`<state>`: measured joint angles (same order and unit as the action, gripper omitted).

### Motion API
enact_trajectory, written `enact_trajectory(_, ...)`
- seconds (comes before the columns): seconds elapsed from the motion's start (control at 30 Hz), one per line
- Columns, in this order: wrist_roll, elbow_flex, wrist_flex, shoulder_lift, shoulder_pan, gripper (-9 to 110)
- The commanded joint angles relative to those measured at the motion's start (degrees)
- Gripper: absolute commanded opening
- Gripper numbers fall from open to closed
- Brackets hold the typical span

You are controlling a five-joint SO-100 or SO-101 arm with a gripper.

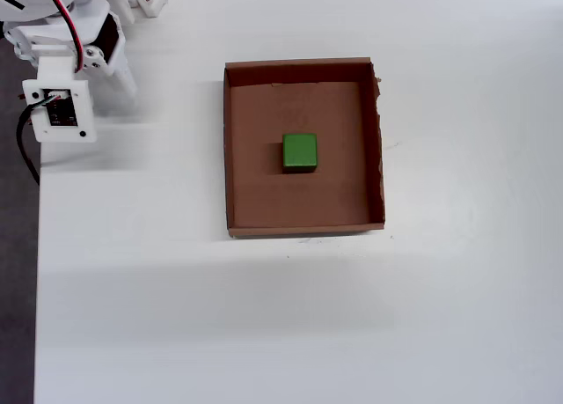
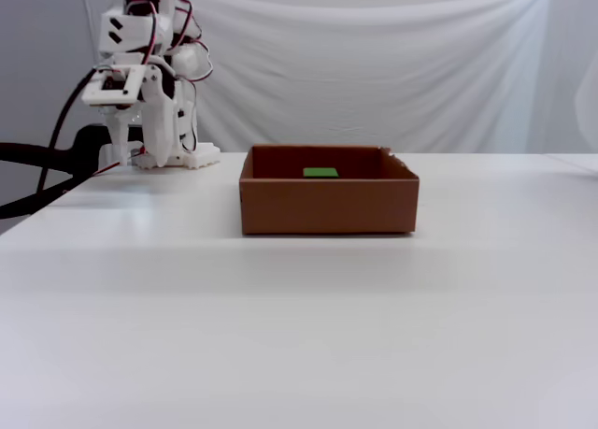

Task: Grasp a green cube and put it in a box.

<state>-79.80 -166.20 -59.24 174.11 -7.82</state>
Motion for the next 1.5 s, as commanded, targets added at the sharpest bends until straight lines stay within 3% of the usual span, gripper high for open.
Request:
enact_trajectory(0.0,-1.3,-0.1,-3.2,3.7,1.0,19)
enact_trajectory(0.23,-1.3,-1.6,-8.8,7.9,3.0,19)
enact_trajectory(1.03,1.8,-4.1,-11.8,8.3,7.5,17)
enact_trajectory(1.17,15.3,-4.1,-12.0,8.3,7.1,19)
enact_trajectory(1.47,15.4,-4.1,-12.0,8.3,6.6,21)
